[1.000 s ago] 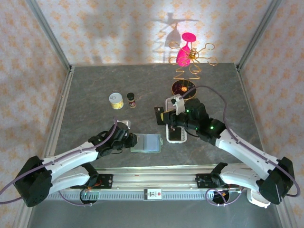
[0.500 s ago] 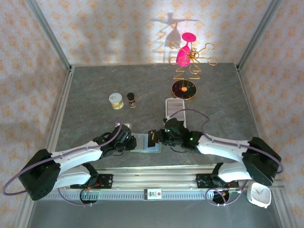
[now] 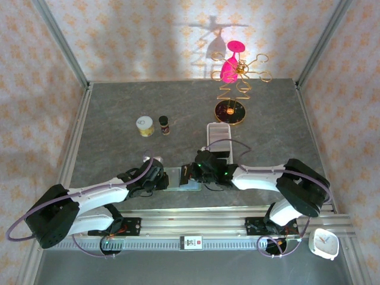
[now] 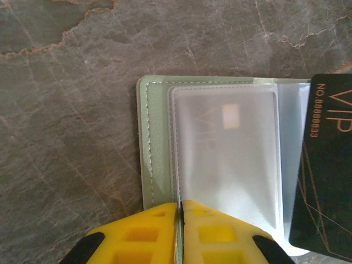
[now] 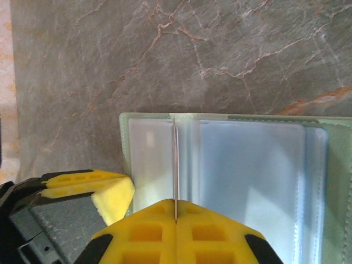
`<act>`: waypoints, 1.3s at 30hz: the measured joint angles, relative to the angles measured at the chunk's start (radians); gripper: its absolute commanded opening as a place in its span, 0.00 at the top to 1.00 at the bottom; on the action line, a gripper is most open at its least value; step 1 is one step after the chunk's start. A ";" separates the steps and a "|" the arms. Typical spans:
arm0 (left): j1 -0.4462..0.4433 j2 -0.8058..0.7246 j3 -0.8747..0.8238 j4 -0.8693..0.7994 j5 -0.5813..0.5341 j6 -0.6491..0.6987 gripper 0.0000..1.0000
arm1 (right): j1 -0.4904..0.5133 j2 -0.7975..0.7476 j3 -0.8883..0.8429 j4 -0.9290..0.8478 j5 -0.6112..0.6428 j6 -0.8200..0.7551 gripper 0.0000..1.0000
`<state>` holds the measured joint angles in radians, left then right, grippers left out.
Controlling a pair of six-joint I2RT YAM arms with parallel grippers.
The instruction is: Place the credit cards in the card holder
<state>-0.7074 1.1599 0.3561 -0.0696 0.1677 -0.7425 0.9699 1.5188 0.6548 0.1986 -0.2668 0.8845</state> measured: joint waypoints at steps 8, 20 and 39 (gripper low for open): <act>0.000 -0.008 -0.011 0.013 -0.003 0.000 0.86 | 0.000 0.018 0.000 0.040 0.006 0.010 1.00; 0.000 -0.008 -0.013 0.015 -0.003 0.000 0.86 | 0.000 0.034 -0.005 0.060 0.010 0.014 1.00; -0.001 -0.008 -0.013 0.018 -0.004 0.000 0.87 | 0.000 0.033 -0.010 0.041 0.032 0.003 1.00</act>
<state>-0.7082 1.1519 0.3428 -0.0517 0.1638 -0.7429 0.9703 1.5520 0.6449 0.2398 -0.2352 0.8879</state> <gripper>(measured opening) 0.135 0.050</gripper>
